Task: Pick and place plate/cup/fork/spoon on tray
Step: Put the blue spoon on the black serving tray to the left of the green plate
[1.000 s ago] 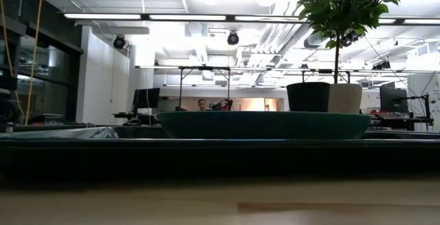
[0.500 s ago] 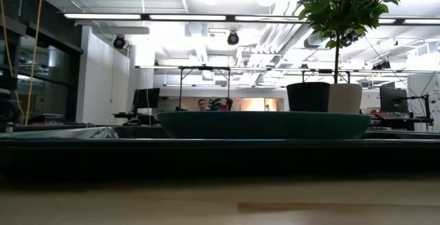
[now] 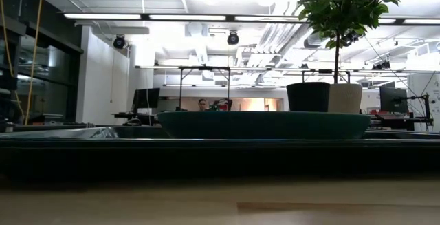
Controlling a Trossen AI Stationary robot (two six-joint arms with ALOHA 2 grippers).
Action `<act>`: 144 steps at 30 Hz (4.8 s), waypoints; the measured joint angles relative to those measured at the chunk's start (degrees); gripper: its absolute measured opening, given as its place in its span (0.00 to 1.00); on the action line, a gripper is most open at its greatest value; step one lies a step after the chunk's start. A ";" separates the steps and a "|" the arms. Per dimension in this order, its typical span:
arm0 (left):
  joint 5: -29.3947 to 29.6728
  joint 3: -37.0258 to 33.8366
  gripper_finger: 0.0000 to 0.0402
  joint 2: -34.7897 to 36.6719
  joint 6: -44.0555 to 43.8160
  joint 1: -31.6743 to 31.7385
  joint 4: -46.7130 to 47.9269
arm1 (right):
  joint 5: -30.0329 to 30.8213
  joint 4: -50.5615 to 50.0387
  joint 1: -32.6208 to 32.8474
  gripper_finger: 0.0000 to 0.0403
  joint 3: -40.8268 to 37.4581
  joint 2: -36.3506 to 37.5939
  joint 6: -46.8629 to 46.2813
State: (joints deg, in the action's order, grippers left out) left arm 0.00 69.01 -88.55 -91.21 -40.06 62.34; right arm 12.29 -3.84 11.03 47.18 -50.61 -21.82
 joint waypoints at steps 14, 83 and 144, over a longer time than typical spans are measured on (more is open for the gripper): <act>-1.57 0.03 0.46 -13.20 11.91 5.12 0.51 | -0.02 -1.30 0.00 0.58 0.00 -0.02 -0.66; -22.01 -14.81 0.00 16.77 26.74 31.96 -68.29 | -17.07 -0.44 1.16 0.58 22.71 -28.86 17.00; -8.99 7.23 0.38 8.59 68.51 38.45 -30.75 | -19.74 -37.67 -0.92 0.00 25.18 -19.56 -11.74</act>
State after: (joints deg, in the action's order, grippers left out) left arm -9.00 76.24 -79.96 -22.70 -1.61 31.59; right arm -7.44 -41.51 10.11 72.36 -70.17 -33.55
